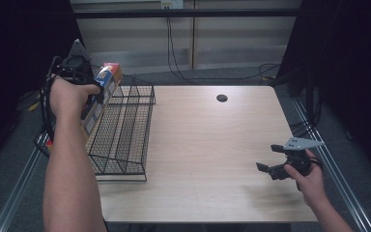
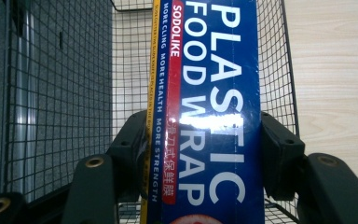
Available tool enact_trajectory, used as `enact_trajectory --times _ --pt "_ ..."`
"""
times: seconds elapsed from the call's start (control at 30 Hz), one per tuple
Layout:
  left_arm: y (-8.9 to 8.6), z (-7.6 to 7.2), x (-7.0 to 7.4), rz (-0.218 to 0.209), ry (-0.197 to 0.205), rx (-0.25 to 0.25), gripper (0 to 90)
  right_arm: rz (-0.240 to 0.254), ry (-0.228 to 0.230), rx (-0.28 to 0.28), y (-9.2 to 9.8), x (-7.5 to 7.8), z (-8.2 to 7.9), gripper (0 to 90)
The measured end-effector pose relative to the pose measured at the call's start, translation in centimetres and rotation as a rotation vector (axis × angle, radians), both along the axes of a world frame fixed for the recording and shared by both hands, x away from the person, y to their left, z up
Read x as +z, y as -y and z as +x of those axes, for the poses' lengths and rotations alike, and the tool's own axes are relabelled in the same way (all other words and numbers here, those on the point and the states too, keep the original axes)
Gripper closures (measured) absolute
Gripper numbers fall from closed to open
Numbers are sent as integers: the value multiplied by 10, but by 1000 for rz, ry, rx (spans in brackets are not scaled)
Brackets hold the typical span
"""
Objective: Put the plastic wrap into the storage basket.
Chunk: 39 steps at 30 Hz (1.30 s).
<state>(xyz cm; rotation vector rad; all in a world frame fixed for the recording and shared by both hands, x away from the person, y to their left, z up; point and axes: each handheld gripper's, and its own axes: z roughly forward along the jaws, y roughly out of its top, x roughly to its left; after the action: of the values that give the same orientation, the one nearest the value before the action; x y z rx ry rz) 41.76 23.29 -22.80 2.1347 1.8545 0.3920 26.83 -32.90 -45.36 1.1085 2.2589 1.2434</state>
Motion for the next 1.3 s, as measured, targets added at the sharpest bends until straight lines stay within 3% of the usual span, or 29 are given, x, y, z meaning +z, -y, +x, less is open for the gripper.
enact_trajectory --times 0.9,0.97,1.17,1.3 --pt "-20 -4 -15 5 -9 129 436 -1 0 -3 -1 1 -1 31" --pt "-21 -5 -18 -11 -6 147 436 0 1 -3 -1 1 -1 31" --pt "-24 -5 -21 -4 -3 181 434 1 0 -2 0 1 -1 31" --pt "-25 -5 -24 15 -11 175 433 2 0 -5 0 1 -1 31"
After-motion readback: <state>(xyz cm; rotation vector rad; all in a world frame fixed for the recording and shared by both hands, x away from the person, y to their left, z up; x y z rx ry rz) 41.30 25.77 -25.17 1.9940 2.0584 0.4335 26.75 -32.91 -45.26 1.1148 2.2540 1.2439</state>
